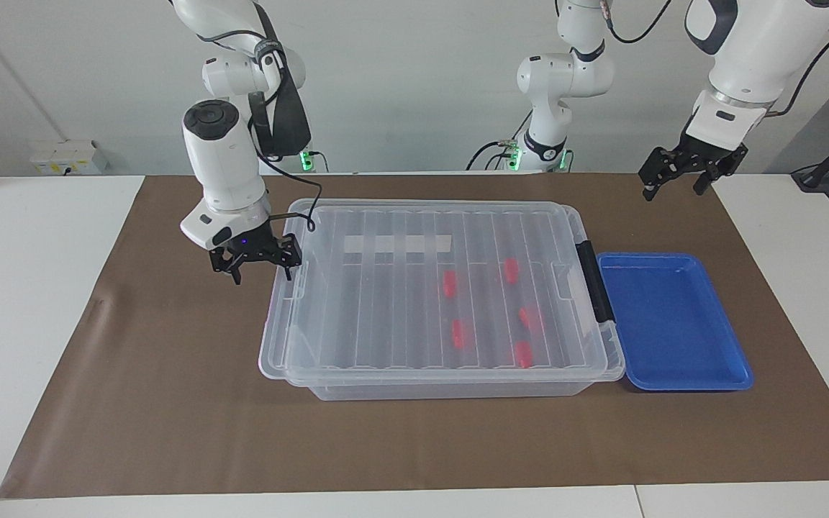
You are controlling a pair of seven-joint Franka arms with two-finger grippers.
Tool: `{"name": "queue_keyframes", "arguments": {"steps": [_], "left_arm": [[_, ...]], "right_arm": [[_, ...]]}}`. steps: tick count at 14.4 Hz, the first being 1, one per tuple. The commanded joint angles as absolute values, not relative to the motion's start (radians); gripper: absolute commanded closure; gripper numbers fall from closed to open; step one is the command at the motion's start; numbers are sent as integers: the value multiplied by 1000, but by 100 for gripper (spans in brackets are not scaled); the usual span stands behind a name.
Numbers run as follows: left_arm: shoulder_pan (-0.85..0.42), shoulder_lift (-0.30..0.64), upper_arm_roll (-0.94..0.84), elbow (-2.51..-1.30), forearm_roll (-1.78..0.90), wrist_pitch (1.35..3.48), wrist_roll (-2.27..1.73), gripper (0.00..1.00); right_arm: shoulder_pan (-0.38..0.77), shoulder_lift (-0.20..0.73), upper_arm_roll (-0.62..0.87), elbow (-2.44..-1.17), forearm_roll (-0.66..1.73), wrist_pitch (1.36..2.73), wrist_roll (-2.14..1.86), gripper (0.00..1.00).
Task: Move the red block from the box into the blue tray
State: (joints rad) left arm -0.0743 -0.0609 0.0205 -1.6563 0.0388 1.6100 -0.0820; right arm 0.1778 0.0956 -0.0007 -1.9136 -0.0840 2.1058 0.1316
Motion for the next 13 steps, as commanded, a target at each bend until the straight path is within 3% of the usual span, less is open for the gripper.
{"name": "queue_keyframes", "arguments": {"steps": [1, 7, 13], "left_arm": [[-86, -74, 31, -1666, 25, 1618, -84, 0], [-87, -74, 34, -1672, 26, 1638, -110, 0], [-121, -104, 31, -1764, 26, 1790, -334, 0]], "right_arm": [[143, 94, -2, -1924, -144, 2076, 149, 0], [97, 92, -2, -1924, -146, 2056, 143, 0], [63, 92, -2, -1919, -146, 2042, 141, 0]]}}
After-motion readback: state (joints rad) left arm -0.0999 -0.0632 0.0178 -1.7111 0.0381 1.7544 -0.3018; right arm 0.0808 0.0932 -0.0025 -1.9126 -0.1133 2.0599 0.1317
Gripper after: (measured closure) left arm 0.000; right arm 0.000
